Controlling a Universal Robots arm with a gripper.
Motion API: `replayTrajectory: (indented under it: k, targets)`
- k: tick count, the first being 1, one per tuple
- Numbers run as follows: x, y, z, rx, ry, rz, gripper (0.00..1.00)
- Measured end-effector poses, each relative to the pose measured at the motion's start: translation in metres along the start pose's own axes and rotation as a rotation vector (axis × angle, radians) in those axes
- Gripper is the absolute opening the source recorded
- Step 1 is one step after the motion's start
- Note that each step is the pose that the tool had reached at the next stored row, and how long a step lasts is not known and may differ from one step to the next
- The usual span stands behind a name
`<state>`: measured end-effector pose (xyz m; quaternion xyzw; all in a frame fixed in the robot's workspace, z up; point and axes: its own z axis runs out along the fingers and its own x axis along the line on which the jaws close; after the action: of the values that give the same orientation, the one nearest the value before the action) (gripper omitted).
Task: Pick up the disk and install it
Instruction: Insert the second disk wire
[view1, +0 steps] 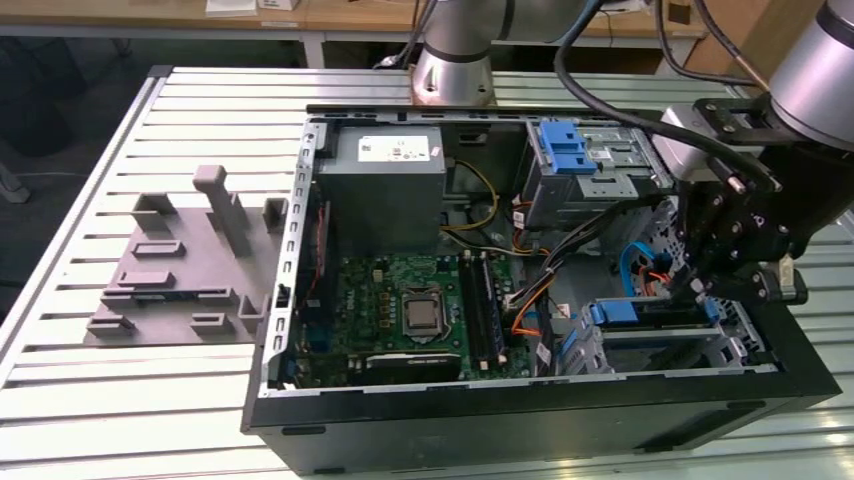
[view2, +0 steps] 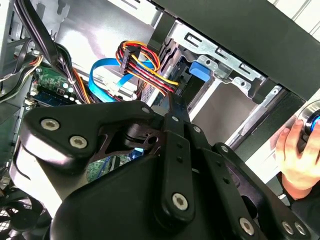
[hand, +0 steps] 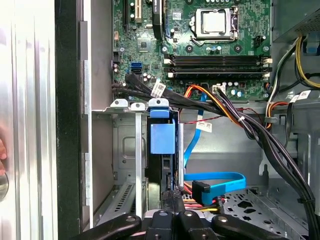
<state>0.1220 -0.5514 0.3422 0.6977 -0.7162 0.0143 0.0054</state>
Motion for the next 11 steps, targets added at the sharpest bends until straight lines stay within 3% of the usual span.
replayTrajectory:
  k: [11]
  targets:
    - [0.0001,-0.0001,-0.0065,-0.0005,-0.0001,0.0,0.11]
